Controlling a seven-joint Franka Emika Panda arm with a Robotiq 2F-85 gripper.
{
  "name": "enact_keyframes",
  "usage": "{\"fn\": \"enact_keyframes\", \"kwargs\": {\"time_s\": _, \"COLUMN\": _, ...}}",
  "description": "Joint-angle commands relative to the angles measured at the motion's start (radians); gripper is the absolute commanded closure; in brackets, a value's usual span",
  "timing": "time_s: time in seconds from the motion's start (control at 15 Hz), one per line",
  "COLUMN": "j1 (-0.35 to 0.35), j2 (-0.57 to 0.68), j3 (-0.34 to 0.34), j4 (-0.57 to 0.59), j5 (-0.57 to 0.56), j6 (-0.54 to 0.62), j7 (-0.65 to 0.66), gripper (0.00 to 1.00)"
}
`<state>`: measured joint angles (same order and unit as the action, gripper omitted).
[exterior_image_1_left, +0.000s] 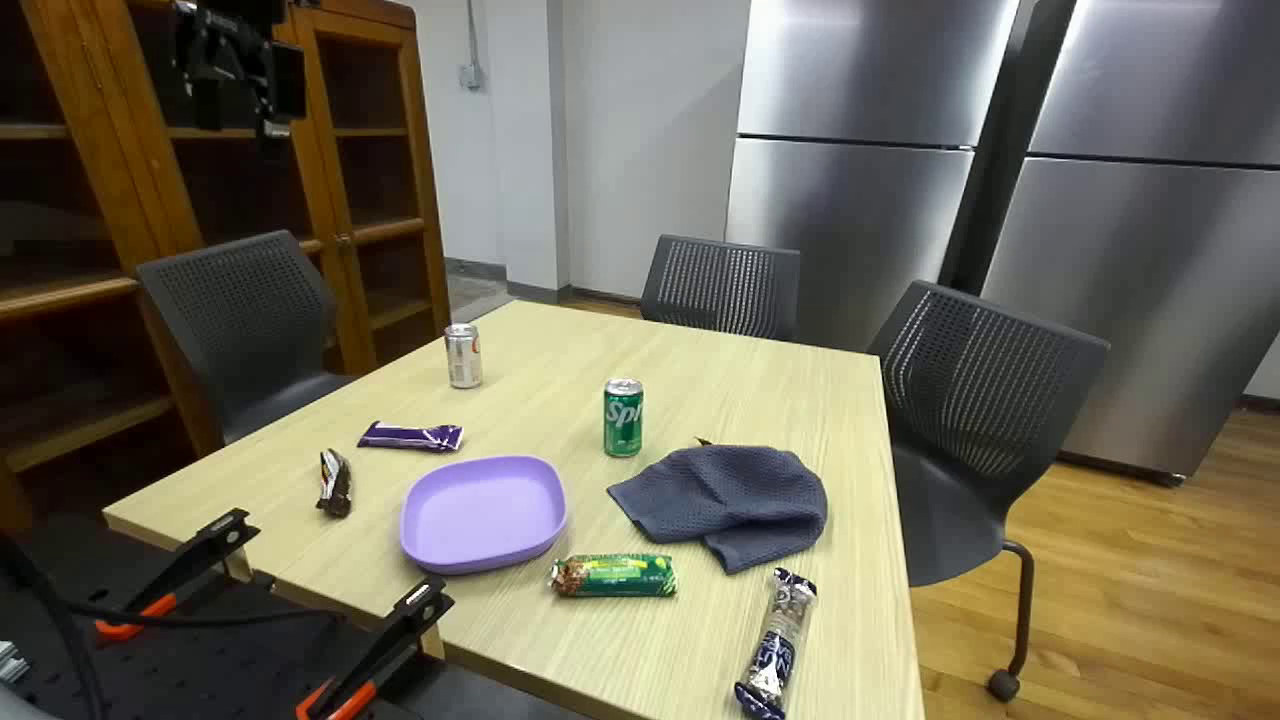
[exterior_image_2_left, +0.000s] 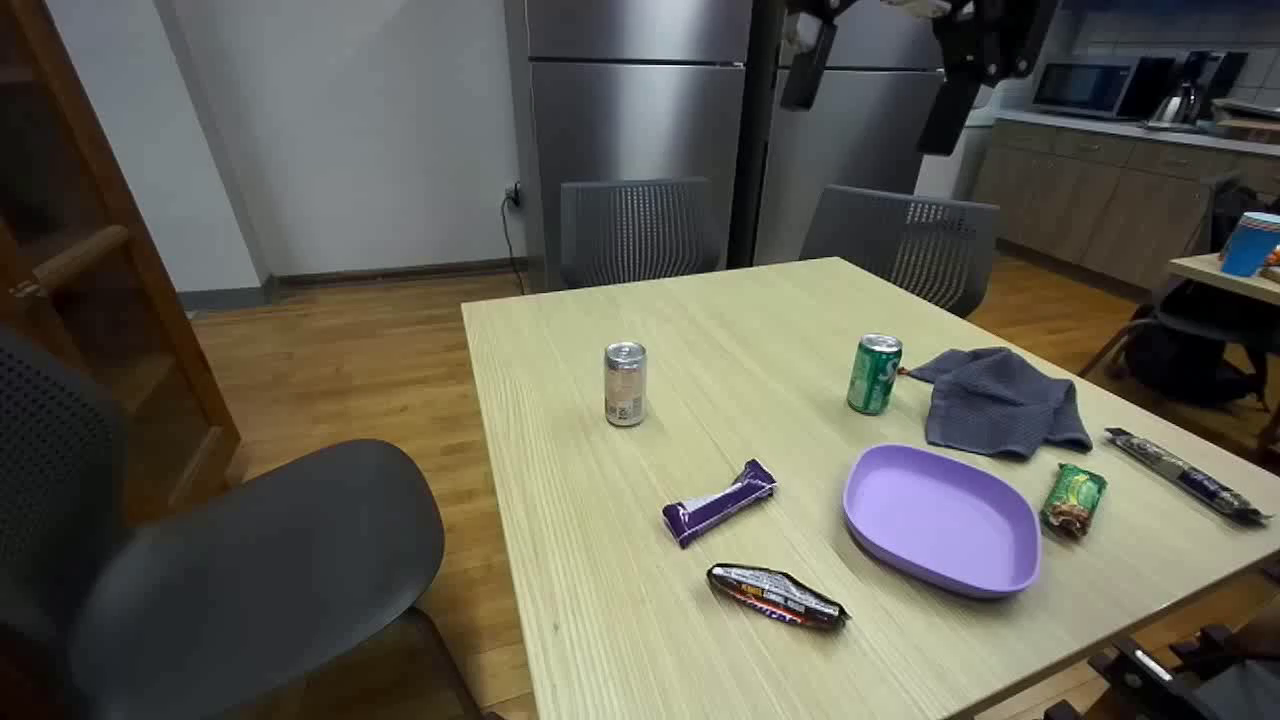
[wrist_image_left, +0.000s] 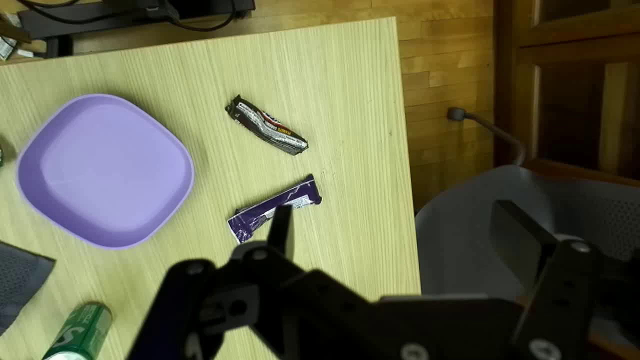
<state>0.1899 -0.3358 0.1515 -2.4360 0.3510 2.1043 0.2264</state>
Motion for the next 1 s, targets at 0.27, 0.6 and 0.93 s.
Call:
{"fn": "enact_keyframes", "kwargs": {"time_s": 0.27, "j1": -0.008, "j2": 0.000, "j3": 0.007, "j4": 0.001, "j5": 0.002, "j6": -0.003, "j7": -0.002, "gripper": 0.00}}
{"fn": "enact_keyframes", "kwargs": {"time_s": 0.6, "j1": -0.008, "j2": 0.000, "j3": 0.007, "j4": 0.001, "j5": 0.002, "j6": -0.003, "j7": -0.002, "gripper": 0.00}}
{"fn": "enact_keyframes", "kwargs": {"time_s": 0.93, "j1": -0.011, "j2": 0.022, "j3": 0.021, "j4": 0.012, "j5": -0.011, "j6": 0.005, "j7": 0.035, "gripper": 0.00}}
